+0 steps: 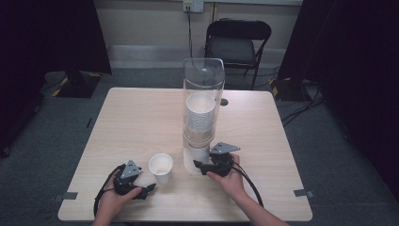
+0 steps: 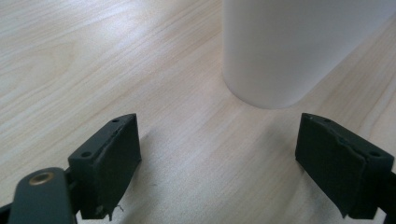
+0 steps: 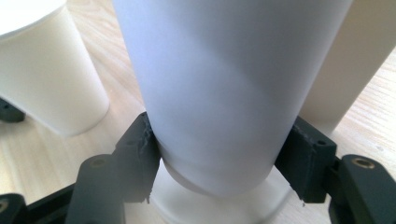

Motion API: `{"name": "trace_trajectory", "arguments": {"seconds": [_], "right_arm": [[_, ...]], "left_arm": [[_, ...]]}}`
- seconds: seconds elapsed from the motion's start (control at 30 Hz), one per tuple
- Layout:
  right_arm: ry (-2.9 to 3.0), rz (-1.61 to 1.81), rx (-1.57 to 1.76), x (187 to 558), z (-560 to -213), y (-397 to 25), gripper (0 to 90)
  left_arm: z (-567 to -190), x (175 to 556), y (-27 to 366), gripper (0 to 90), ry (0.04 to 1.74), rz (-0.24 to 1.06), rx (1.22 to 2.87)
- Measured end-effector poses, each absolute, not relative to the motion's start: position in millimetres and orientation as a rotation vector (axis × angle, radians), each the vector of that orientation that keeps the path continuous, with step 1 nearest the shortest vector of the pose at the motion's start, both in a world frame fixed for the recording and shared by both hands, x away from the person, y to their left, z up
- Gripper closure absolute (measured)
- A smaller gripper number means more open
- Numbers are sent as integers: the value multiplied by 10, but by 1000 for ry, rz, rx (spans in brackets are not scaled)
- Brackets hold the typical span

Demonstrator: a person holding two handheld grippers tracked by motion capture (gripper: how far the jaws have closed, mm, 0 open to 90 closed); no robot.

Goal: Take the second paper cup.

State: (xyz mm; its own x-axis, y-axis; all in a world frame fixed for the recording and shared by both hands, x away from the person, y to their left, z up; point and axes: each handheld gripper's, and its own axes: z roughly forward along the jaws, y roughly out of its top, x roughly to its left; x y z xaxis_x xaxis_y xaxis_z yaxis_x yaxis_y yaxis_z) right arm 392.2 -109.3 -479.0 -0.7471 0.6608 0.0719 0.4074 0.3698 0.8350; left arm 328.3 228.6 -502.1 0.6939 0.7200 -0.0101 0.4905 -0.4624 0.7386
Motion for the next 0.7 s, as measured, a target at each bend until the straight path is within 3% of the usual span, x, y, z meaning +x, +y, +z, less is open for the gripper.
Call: {"name": "trace_trajectory", "arguments": {"seconds": [0.7], "right_arm": [[2470, 1123, 876, 3720, -4992, -1617, 350]], "left_arm": [[-5016, 3269, 2278, 140, 931, 405, 2156]]}}
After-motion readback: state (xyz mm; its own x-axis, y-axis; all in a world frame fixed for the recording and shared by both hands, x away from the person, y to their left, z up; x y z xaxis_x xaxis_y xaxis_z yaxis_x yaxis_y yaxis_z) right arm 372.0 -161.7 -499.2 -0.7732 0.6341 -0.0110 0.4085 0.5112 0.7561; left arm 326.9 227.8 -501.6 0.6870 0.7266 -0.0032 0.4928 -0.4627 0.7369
